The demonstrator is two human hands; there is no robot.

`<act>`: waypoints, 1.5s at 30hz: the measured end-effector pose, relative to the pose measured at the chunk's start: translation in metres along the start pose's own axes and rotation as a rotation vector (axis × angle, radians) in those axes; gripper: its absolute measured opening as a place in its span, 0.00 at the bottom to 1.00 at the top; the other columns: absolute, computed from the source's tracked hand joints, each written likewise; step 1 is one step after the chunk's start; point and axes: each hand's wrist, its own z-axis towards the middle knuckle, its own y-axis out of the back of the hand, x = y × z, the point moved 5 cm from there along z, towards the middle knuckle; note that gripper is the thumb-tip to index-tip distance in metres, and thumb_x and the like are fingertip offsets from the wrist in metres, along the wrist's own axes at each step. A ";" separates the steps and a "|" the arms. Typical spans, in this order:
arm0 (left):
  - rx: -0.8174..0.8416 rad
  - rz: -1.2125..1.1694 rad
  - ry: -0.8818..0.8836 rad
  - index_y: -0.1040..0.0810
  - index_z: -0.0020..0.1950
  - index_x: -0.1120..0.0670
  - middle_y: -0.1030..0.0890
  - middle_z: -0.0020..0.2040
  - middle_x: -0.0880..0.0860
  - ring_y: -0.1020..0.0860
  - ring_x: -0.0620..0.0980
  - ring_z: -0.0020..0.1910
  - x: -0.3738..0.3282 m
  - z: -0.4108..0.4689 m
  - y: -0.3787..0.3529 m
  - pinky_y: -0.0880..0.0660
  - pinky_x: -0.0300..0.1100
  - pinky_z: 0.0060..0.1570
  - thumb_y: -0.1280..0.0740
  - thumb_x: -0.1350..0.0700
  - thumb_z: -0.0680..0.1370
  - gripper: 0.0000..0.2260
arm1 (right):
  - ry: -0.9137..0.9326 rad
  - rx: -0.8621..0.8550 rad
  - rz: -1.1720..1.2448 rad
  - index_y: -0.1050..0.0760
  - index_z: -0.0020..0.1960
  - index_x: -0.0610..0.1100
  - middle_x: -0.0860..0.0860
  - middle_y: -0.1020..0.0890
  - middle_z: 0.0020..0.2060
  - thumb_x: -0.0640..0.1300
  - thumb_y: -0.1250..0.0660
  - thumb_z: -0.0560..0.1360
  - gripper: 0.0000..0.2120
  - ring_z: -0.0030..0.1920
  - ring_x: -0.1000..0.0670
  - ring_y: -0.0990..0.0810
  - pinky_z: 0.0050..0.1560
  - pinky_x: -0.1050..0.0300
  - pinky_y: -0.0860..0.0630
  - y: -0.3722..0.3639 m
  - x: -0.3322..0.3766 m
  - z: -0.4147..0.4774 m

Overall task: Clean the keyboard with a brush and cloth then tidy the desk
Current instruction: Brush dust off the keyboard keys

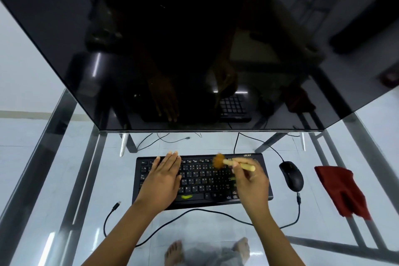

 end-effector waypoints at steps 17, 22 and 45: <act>0.080 0.029 0.023 0.27 0.68 0.60 0.27 0.69 0.56 0.31 0.54 0.70 -0.002 0.000 0.002 0.38 0.56 0.68 0.45 0.52 0.78 0.22 | -0.168 0.215 0.024 0.21 0.44 0.49 0.50 0.15 0.35 0.42 0.31 0.76 0.03 0.38 0.47 0.17 0.42 0.54 0.21 0.011 -0.011 -0.004; 0.125 0.026 0.039 0.27 0.69 0.60 0.27 0.70 0.56 0.31 0.54 0.71 -0.002 0.000 0.002 0.39 0.56 0.69 0.49 0.51 0.78 0.24 | -0.044 0.119 -0.153 0.23 0.42 0.51 0.54 0.16 0.34 0.43 0.32 0.76 0.06 0.35 0.53 0.19 0.35 0.59 0.23 0.017 -0.013 -0.004; 0.300 -0.064 -0.081 0.57 0.79 0.55 0.60 0.79 0.52 0.64 0.48 0.76 -0.053 0.019 -0.003 0.66 0.49 0.73 0.41 0.36 0.78 0.40 | -0.028 0.075 -0.021 0.24 0.45 0.45 0.59 0.17 0.37 0.39 0.36 0.79 0.06 0.41 0.60 0.18 0.48 0.67 0.25 0.001 -0.001 0.037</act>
